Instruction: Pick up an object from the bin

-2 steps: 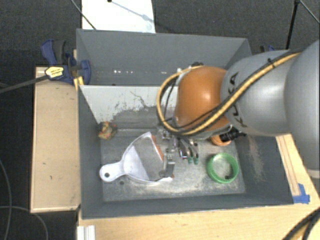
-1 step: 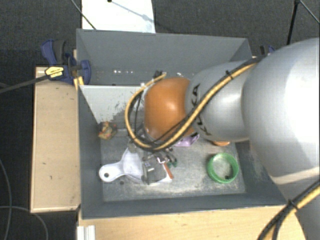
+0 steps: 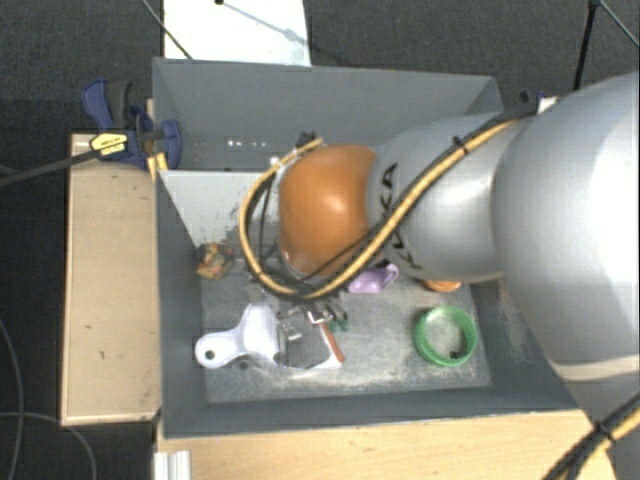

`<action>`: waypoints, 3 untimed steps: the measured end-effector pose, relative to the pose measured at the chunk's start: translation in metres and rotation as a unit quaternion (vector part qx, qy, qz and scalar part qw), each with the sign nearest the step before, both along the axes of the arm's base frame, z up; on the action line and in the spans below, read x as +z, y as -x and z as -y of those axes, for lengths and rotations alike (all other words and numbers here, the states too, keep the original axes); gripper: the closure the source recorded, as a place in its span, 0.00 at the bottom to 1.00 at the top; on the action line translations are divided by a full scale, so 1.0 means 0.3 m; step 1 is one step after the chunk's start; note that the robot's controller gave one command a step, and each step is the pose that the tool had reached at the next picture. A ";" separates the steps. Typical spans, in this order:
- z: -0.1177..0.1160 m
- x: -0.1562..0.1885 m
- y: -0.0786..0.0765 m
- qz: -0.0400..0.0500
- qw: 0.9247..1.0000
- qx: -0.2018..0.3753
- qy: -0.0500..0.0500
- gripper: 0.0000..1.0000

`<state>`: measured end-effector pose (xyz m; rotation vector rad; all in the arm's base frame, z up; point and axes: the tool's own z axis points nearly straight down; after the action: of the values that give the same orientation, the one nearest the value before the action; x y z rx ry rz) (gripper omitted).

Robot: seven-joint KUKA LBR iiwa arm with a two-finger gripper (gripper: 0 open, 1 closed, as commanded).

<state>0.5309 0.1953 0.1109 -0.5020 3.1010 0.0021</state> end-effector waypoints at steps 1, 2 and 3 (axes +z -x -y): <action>-0.062 0.015 0.014 0.003 1.000 -0.014 -0.001 0.00; -0.079 -0.137 0.020 -0.004 0.999 0.037 0.001 0.00; -0.094 -0.119 0.068 0.006 1.000 -0.018 -0.005 1.00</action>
Offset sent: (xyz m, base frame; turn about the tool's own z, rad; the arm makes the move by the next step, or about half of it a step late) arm -0.0052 0.0233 -0.0409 -0.0725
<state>0.5105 0.2235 0.0753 -0.4435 3.0965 0.0153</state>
